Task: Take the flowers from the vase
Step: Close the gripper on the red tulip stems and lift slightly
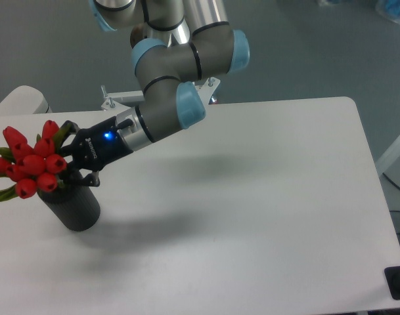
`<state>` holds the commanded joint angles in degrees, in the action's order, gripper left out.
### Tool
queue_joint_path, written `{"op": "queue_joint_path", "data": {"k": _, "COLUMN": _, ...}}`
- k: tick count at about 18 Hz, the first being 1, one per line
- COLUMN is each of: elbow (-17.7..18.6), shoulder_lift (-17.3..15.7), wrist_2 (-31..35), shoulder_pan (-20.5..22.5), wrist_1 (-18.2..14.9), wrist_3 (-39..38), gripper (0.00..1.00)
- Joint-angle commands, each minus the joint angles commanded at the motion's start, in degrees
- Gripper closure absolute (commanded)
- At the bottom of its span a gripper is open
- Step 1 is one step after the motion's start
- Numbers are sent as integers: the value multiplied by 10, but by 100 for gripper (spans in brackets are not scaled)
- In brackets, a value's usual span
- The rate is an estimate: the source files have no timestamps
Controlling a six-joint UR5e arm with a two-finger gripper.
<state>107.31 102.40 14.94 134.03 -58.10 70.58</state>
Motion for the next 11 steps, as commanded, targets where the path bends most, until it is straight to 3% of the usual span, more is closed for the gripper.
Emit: {"op": "queue_joint_path", "data": {"k": 11, "elbow": -18, "shoulder_lift": -10, "wrist_2": -10, "shoulder_pan": 15, "wrist_1": 0, "wrist_3": -29, "gripper": 75}}
